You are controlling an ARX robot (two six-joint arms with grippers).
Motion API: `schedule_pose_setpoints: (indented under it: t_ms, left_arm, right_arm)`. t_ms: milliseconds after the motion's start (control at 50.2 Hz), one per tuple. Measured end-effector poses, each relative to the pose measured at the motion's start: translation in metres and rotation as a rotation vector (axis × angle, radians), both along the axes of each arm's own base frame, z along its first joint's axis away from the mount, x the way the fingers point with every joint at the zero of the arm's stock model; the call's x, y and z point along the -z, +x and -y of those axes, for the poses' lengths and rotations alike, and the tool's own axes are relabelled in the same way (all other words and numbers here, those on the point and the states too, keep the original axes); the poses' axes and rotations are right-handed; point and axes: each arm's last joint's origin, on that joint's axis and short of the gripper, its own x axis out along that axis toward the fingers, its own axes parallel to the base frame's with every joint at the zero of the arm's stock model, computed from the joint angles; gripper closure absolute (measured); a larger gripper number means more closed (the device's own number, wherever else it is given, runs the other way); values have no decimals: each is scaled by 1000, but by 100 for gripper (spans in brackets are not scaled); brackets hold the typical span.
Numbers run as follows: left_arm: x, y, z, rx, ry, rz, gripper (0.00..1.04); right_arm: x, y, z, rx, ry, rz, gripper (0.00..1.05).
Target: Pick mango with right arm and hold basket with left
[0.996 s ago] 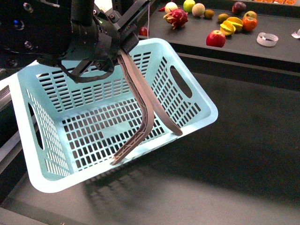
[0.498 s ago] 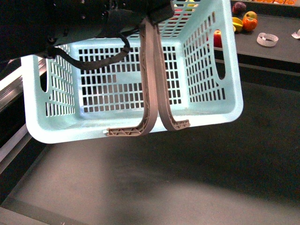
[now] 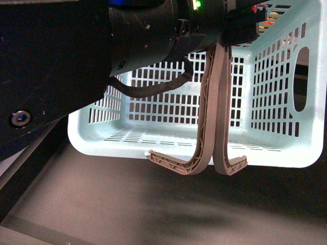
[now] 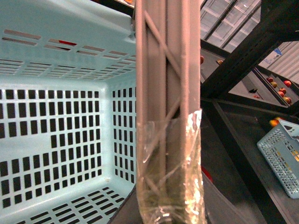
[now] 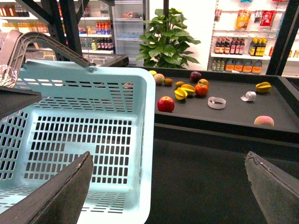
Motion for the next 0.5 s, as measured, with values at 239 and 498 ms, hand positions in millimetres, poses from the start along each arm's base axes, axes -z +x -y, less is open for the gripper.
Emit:
schedule_pose_setpoints:
  t_ms: [239,498]
  left_arm:
    - [3,-2,0,-26,9,-4,98]
    - [4,-3,-1,-28,12,-9,98]
  right_arm:
    - [0,0,0,0,0,0,8]
    - [0,0,0,0,0,0,8]
